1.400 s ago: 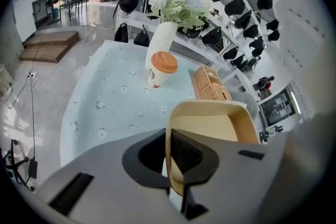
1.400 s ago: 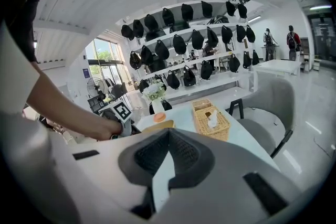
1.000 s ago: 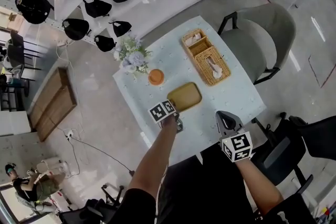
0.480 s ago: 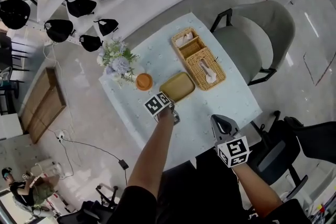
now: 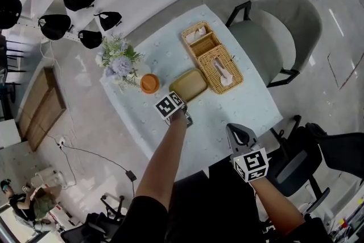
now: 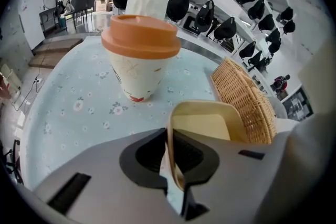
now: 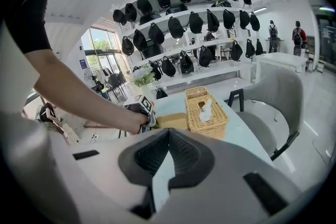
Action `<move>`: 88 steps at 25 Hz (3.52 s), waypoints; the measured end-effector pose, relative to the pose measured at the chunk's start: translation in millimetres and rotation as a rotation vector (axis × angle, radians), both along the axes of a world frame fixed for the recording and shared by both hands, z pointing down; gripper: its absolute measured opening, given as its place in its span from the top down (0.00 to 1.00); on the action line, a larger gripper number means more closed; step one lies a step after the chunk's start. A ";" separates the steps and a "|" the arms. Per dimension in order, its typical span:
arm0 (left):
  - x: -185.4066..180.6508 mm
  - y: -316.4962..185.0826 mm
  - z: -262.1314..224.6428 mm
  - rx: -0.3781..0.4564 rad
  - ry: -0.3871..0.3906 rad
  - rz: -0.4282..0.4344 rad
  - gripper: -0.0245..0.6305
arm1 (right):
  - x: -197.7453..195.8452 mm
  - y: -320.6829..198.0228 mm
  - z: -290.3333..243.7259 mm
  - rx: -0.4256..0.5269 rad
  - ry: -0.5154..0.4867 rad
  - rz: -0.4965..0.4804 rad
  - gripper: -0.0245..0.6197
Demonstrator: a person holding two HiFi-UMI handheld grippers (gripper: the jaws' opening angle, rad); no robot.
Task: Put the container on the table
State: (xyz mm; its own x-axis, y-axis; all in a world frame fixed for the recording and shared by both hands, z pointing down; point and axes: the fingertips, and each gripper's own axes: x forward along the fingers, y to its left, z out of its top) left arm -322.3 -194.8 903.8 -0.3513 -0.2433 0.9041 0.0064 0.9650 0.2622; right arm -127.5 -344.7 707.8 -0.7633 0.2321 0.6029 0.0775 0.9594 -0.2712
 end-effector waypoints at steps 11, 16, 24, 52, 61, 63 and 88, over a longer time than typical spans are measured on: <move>2.2 -7.4 8.4 0.072 -0.005 0.043 0.78 | 3.6 -12.9 -2.8 0.004 0.002 0.052 0.96; 0.3 -9.0 1.5 0.105 -0.031 0.080 0.69 | 9.6 -13.0 -7.7 0.008 0.002 0.067 0.96; 6.8 -4.4 -17.3 0.145 -0.033 0.105 0.65 | 22.5 9.5 -17.5 0.008 -0.002 0.039 0.96; 109.2 55.0 -244.9 0.346 -0.336 0.271 0.64 | 49.1 52.4 -124.6 -0.015 -0.158 0.007 0.96; 172.2 82.1 -322.9 0.312 -0.539 0.305 0.64 | 49.6 84.5 -120.1 -0.009 -0.174 -0.101 0.96; 176.6 96.7 -335.3 0.319 -0.573 0.266 0.64 | 46.6 91.0 -124.2 0.002 -0.196 -0.110 0.96; 174.7 316.4 -471.7 0.356 -0.919 0.384 0.93 | 19.2 263.4 -242.2 0.150 -0.358 0.004 0.96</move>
